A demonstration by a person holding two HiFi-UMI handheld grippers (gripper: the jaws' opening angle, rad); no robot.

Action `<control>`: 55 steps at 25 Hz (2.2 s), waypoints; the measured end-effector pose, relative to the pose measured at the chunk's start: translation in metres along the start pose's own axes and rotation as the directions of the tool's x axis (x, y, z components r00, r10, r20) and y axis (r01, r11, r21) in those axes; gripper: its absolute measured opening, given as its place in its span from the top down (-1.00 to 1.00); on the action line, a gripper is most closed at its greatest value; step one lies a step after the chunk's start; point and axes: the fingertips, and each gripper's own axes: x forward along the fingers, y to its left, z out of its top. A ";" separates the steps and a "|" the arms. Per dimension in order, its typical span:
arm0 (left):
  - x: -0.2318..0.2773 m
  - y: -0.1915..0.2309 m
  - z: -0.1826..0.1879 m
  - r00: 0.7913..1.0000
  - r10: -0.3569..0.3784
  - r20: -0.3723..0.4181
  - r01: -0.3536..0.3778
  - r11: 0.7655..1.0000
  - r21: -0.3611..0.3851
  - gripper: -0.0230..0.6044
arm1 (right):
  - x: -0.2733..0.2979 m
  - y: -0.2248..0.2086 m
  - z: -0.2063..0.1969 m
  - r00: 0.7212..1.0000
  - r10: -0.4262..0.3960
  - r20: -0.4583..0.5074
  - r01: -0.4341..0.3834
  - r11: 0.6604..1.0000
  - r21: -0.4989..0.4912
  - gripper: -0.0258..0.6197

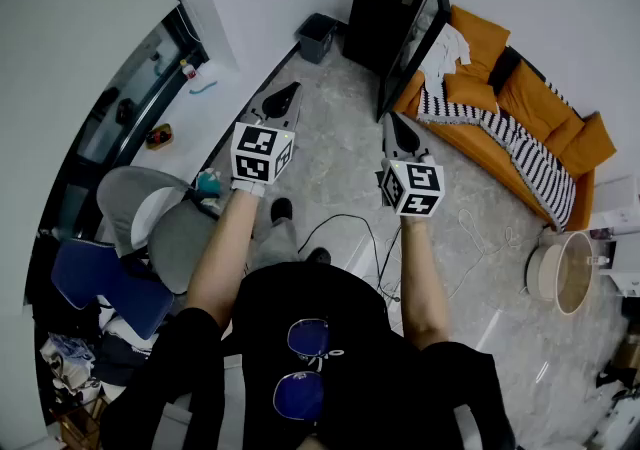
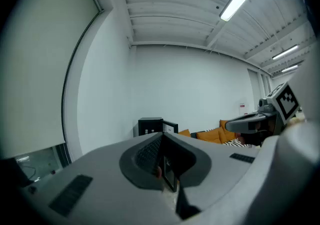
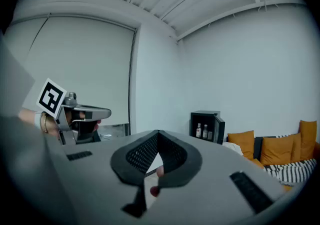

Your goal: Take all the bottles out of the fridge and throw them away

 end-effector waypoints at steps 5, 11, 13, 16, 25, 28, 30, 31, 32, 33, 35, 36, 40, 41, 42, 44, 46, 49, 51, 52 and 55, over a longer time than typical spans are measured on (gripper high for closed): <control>-0.012 -0.010 -0.007 1.000 -0.004 -0.014 0.004 1.000 -0.011 0.93 | -0.011 0.009 -0.014 0.999 0.013 -0.031 -0.012 1.000 0.007 0.92; -0.008 -0.001 -0.014 1.000 0.001 -0.027 -0.002 1.000 -0.013 0.93 | -0.001 0.019 -0.025 0.999 0.031 -0.045 -0.030 0.999 0.018 0.92; 0.001 0.008 -0.016 1.000 0.001 -0.028 -0.002 1.000 -0.020 0.93 | 0.011 0.019 -0.026 0.998 0.034 -0.050 -0.033 0.999 0.021 0.92; 0.018 0.021 -0.019 1.000 0.002 -0.026 -0.003 1.000 -0.030 0.93 | 0.033 0.014 -0.026 0.998 0.035 -0.057 -0.033 0.999 0.027 0.92; 0.102 0.088 -0.037 0.999 -0.003 -0.037 0.001 0.998 -0.062 0.93 | 0.138 -0.003 -0.028 0.995 0.038 -0.091 -0.036 0.999 0.022 0.92; 0.138 0.122 -0.033 0.999 -0.013 -0.030 0.011 0.998 -0.064 0.93 | 0.188 -0.009 -0.018 0.995 0.036 -0.094 -0.035 0.999 0.013 0.92; 0.160 0.143 -0.030 1.000 -0.019 -0.023 0.017 0.998 -0.065 0.93 | 0.219 -0.016 -0.013 0.995 0.029 -0.098 -0.028 1.000 0.014 0.92; 0.171 0.152 -0.029 1.000 -0.021 -0.022 0.020 0.998 -0.065 0.93 | 0.233 -0.019 -0.010 0.995 0.026 -0.100 -0.025 1.000 0.015 0.92; 0.181 0.161 -0.028 0.999 -0.024 -0.022 0.023 0.998 -0.064 0.93 | 0.248 -0.023 -0.008 0.995 0.023 -0.101 -0.022 1.000 0.017 0.92; 0.191 0.170 -0.027 0.999 -0.028 -0.022 0.026 0.998 -0.063 0.93 | 0.261 -0.026 -0.005 0.995 0.021 -0.102 -0.019 1.000 0.018 0.92; 0.209 0.186 -0.026 0.999 -0.038 -0.022 0.037 0.997 -0.063 0.93 | 0.286 -0.031 -0.001 0.994 0.014 -0.104 -0.012 1.000 0.019 0.92; 0.217 0.194 -0.026 0.999 -0.044 -0.021 0.043 0.997 -0.064 0.93 | 0.299 -0.033 0.001 0.994 0.009 -0.105 -0.007 1.000 0.018 0.92; 0.252 0.220 -0.027 0.997 -0.073 -0.021 0.071 0.996 -0.059 0.93 | 0.343 -0.044 0.004 0.995 -0.017 -0.102 0.019 1.000 0.019 0.92; 0.262 0.225 -0.027 0.996 -0.081 -0.023 0.079 0.995 -0.059 0.93 | 0.353 -0.049 0.005 0.994 -0.023 -0.103 0.026 0.999 0.024 0.92; 0.272 0.229 -0.028 0.996 -0.088 -0.026 0.087 0.994 -0.062 0.93 | 0.362 -0.053 0.006 0.994 -0.029 -0.105 0.032 0.999 0.029 0.92; 0.292 0.236 -0.030 0.994 -0.104 -0.031 0.102 0.992 -0.072 0.93 | 0.379 -0.063 0.006 0.993 -0.041 -0.109 0.044 0.998 0.033 0.92; 0.313 0.239 -0.032 0.992 -0.121 -0.033 0.118 0.990 -0.079 0.93 | 0.394 -0.075 0.006 0.992 -0.054 -0.110 0.058 0.998 0.032 0.92; 0.349 0.241 -0.038 0.989 -0.145 -0.038 0.141 0.987 -0.083 0.93 | 0.417 -0.098 0.006 0.991 -0.072 -0.114 0.077 0.996 0.041 0.92; 0.379 0.244 -0.041 0.987 -0.158 -0.041 0.154 0.985 -0.083 0.93 | 0.437 -0.119 0.005 0.990 -0.083 -0.113 0.088 0.995 0.046 0.92; 0.395 0.246 -0.042 0.986 -0.163 -0.042 0.159 0.984 -0.083 0.93 | 0.448 -0.130 0.005 0.990 -0.087 -0.111 0.093 0.995 0.047 0.92; 0.450 0.254 -0.043 0.984 -0.174 -0.047 0.169 0.982 -0.087 0.93 | 0.487 -0.168 0.006 0.990 -0.097 -0.102 0.102 0.993 0.052 0.92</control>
